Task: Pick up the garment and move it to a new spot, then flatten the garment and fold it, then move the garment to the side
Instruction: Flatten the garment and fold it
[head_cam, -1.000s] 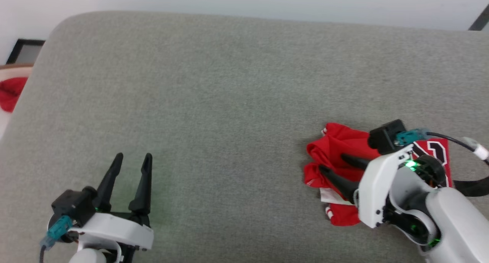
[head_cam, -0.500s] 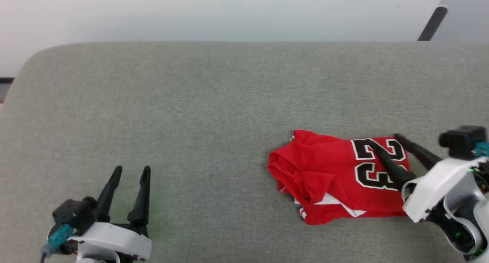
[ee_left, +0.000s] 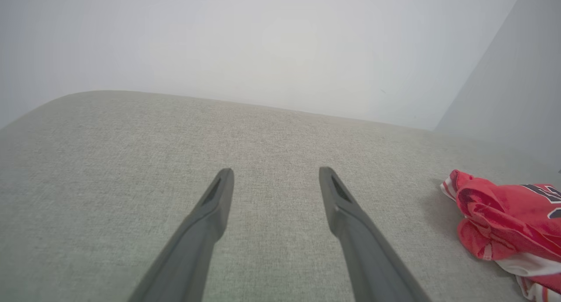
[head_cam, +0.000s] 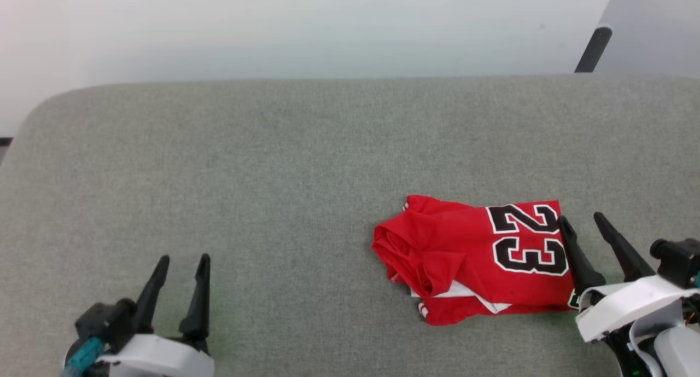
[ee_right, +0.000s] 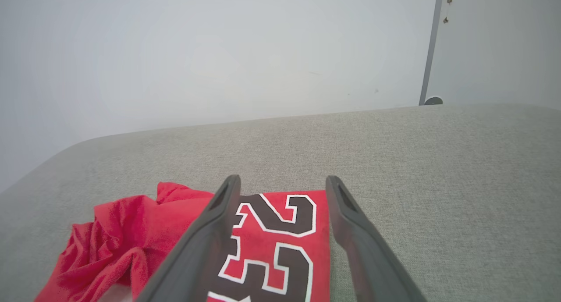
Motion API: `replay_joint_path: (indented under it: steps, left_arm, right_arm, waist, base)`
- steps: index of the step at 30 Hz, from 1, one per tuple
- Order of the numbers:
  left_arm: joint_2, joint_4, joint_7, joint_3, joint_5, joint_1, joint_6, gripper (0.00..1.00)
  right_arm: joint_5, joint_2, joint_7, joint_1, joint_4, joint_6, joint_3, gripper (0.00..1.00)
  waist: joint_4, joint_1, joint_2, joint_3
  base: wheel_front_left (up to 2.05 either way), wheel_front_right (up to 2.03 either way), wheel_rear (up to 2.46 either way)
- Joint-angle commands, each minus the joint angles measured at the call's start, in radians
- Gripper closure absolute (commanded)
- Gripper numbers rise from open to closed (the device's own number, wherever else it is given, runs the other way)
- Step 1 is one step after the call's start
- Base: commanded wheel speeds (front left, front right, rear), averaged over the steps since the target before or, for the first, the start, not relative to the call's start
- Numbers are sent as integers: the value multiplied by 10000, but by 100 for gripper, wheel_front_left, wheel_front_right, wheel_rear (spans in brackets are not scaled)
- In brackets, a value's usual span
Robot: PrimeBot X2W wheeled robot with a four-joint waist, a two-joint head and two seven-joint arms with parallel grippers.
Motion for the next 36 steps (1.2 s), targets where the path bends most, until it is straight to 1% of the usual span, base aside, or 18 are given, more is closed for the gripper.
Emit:
replay_joint_path:
  steps: [1, 8, 13, 19, 25, 31, 36]
  left_arm:
    - [-10, -119, 3, 151, 166, 271, -39, 0]
    - [62, -617, 3, 453, 549, 1005, -39, 0]
    - [16, -933, 3, 606, 694, 1570, -39, 0]
    - [-7, -1405, 3, 886, 654, 2322, -39, 0]
    - [42, -1842, 3, 1005, 774, 2786, -39, 0]
    - [-82, -2342, 3, 1145, 860, 3290, -39, 0]
    - [-197, -2520, 3, 1171, 894, 3409, -39, 0]
  right_arm:
    - [-172, 93, -153, 194, 28, 3, -90, 0]
    - [-462, 244, -310, 679, -180, 3, -191, 0]
    - [-699, 220, -291, 1174, -430, 3, -342, 0]
    - [-848, 280, -220, 2078, -1031, 3, -1174, 0]
    - [-973, 358, 10, 2709, -1619, 3, -1645, 0]
    - [-1163, 513, 304, 3303, -2342, 3, -2223, 0]
    - [-1377, 716, 473, 3571, -2816, 3, -2547, 0]
  waist:
    - [-28, 0, 0, -272]
    - [-54, 0, 0, -735]
    - [18, 0, 0, -1071]
    - [177, 0, 0, -1356]
    - [255, 0, 0, -1381]
    - [305, 0, 0, -1366]
    - [323, 0, 0, -1331]
  base:
    - [0, 0, 0]
    - [0, 0, 0]
    - [0, 0, 0]
    - [0, 0, 0]
    - [0, 0, 0]
    - [0, 0, 0]
    - [0, 0, 0]
